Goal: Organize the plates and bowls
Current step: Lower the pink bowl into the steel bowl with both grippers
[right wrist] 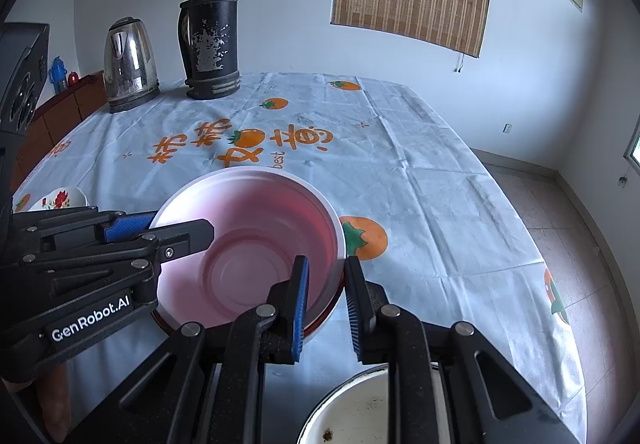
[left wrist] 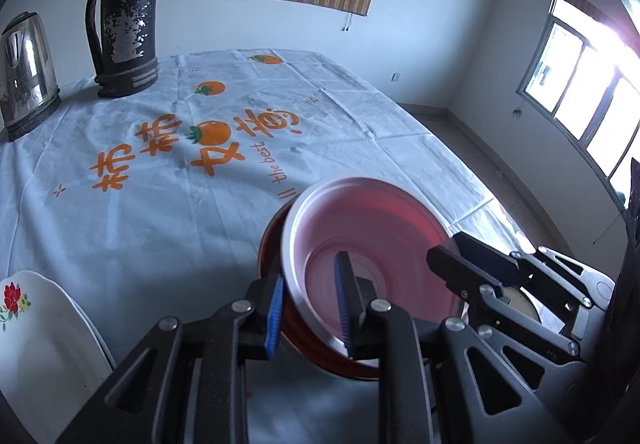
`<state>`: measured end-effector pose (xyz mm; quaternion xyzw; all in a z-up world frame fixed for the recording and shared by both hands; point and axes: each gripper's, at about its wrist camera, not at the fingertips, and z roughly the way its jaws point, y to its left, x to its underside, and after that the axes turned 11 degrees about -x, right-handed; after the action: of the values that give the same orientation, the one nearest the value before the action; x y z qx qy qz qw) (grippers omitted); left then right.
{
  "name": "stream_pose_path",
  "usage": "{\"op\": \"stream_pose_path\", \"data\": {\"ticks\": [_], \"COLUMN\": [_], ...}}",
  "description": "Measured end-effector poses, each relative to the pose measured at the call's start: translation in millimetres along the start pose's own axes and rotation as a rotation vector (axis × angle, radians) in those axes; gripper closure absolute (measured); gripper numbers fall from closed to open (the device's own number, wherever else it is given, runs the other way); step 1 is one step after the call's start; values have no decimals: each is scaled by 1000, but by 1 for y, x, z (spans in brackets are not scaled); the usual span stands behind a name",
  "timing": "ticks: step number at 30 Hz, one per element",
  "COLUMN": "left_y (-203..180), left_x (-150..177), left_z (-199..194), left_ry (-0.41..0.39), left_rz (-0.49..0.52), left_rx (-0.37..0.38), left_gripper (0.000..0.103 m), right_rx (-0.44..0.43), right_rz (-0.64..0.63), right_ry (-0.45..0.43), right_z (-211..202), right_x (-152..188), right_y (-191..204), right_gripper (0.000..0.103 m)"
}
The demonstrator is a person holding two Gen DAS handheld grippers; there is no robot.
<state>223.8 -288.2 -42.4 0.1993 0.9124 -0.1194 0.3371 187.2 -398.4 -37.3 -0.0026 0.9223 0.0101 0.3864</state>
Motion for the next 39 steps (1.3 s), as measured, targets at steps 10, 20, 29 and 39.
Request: {"op": "stream_pose_path", "data": {"ticks": [10, 20, 29, 39], "left_y": [2, 5, 10, 12], "left_x": [0, -3, -5, -5], "left_z": [-1, -9, -15, -18], "left_ry": [-2, -26, -47, -62], "left_rz": [-10, -22, -44, -53], "left_rx": [15, 33, 39, 40], "left_gripper": [82, 75, 67, 62], "right_rx": [4, -5, -5, -5], "right_rz": [3, 1, -11, -15], "right_ry": [1, 3, -9, -18], "right_z": [2, 2, -2, -9], "right_x": [0, 0, -1, 0], "right_y": [1, 4, 9, 12], "right_gripper": [82, 73, 56, 56]}}
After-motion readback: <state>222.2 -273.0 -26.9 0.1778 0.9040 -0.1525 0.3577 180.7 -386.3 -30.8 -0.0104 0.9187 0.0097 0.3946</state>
